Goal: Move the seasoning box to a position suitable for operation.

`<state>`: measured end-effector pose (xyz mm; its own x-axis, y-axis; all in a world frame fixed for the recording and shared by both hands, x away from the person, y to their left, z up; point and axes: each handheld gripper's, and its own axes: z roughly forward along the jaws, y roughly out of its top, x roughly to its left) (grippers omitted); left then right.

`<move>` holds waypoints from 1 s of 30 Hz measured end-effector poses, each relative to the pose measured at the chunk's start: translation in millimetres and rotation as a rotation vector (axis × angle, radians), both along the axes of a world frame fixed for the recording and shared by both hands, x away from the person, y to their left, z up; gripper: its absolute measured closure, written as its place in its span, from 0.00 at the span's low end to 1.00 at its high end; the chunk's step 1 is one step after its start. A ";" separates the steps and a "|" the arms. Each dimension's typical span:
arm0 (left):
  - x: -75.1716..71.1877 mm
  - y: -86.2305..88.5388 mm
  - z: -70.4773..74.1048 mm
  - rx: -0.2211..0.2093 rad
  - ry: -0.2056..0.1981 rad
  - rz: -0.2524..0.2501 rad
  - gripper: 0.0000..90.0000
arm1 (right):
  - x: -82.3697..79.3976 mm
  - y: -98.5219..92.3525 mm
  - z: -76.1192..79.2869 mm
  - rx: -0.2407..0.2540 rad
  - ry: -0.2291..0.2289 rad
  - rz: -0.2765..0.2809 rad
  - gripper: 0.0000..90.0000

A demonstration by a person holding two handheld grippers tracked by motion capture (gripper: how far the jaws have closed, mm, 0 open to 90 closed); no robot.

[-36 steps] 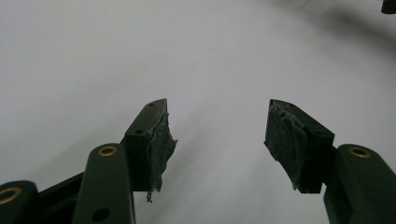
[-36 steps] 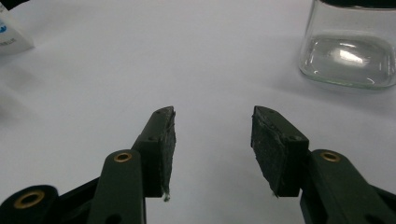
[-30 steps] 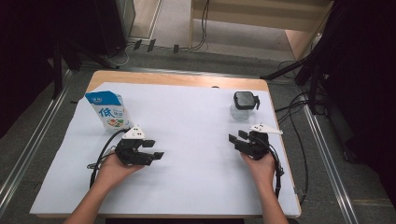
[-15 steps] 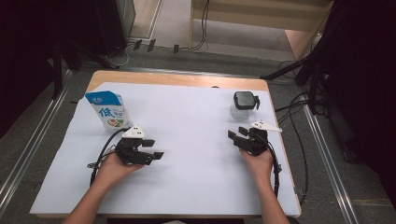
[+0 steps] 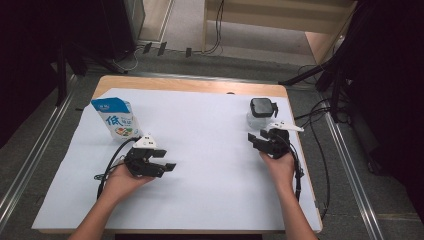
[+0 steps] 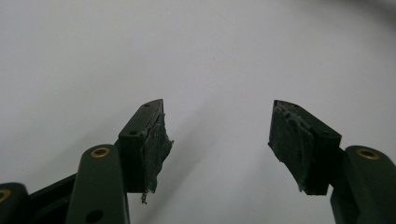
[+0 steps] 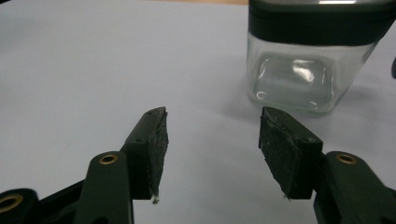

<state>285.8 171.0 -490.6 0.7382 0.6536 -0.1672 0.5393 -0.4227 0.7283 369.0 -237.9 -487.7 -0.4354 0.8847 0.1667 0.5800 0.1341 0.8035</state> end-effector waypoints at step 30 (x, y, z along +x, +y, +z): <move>-17.3 6.4 3.6 -0.017 -0.011 0.032 0.39 | 63.4 -1.3 -1.5 -0.037 -0.055 -0.155 0.06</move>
<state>268.5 177.4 -487.0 0.7187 0.6742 -0.1702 0.5444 -0.3932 0.7410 432.4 -239.2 -489.1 -0.3008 0.9470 0.1129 0.5516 0.0762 0.8306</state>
